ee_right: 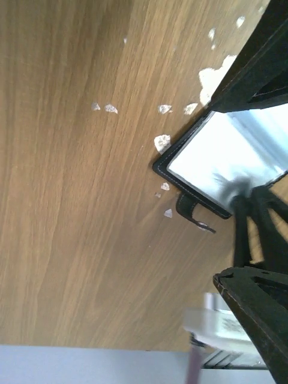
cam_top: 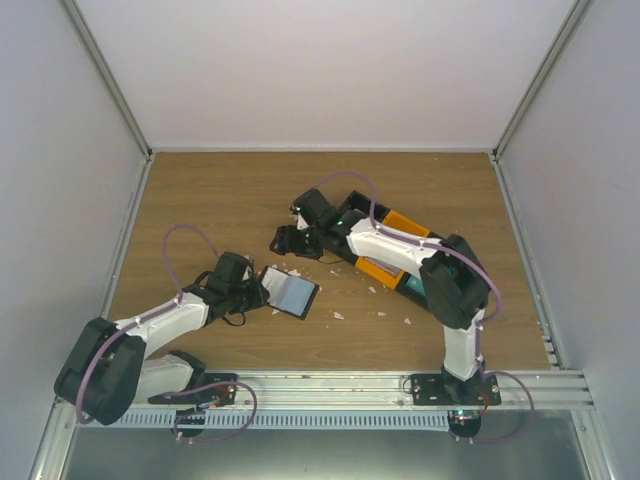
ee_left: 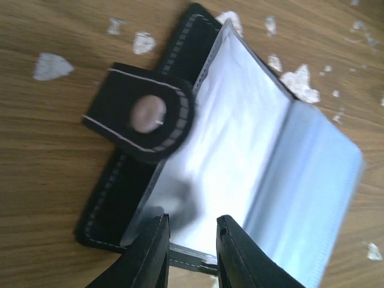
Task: Put the credit cards into the card holder
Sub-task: Open the card holder at the center of the board.
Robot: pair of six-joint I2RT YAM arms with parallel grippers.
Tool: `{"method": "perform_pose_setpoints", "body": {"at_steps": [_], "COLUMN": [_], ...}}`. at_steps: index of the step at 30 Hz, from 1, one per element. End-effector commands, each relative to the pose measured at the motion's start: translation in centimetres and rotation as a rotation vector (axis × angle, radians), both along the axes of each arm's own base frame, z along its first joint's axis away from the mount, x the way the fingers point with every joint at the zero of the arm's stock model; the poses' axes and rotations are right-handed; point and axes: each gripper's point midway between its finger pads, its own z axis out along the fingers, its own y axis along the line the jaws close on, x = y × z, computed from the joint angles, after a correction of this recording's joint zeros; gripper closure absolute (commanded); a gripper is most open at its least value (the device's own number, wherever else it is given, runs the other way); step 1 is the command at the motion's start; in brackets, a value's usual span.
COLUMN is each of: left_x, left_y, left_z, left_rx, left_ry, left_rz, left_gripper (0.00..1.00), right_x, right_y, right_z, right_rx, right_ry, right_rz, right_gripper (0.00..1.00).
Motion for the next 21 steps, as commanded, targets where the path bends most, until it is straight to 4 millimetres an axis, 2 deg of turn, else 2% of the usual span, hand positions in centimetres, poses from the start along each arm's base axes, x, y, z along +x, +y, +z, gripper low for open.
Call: {"method": "perform_pose_setpoints", "body": {"at_steps": [1, 4, 8, 11, 16, 21], "left_x": [2.5, 2.6, 2.5, 2.1, 0.8, -1.0], "left_y": [1.7, 2.0, 2.5, 3.5, 3.8, 2.6], "left_z": [0.6, 0.5, -0.1, -1.0, -2.5, -3.1], "left_rx": [0.1, 0.131, 0.176, 0.236, 0.249, 0.197], "left_ry": [-0.066, -0.063, -0.039, 0.006, 0.069, 0.131], "left_rz": [0.059, 0.058, 0.053, 0.075, 0.065, 0.027], "left_gripper": [0.74, 0.73, 0.7, 0.71, 0.76, 0.87], "right_x": [-0.8, -2.4, -4.6, -5.8, -6.0, -5.1], "right_y": [-2.4, -3.8, -6.5, -8.0, -9.8, -12.1], "right_z": [2.1, 2.3, -0.1, -1.1, -0.7, -0.4], "right_rx": [-0.037, -0.084, -0.176, -0.216, -0.249, -0.324], "right_ry": [-0.099, -0.155, -0.123, -0.103, -0.117, -0.149], "right_rz": [0.032, 0.083, 0.118, 0.11, 0.052, -0.006], "right_gripper": [0.29, 0.28, 0.28, 0.29, 0.31, 0.35]}}
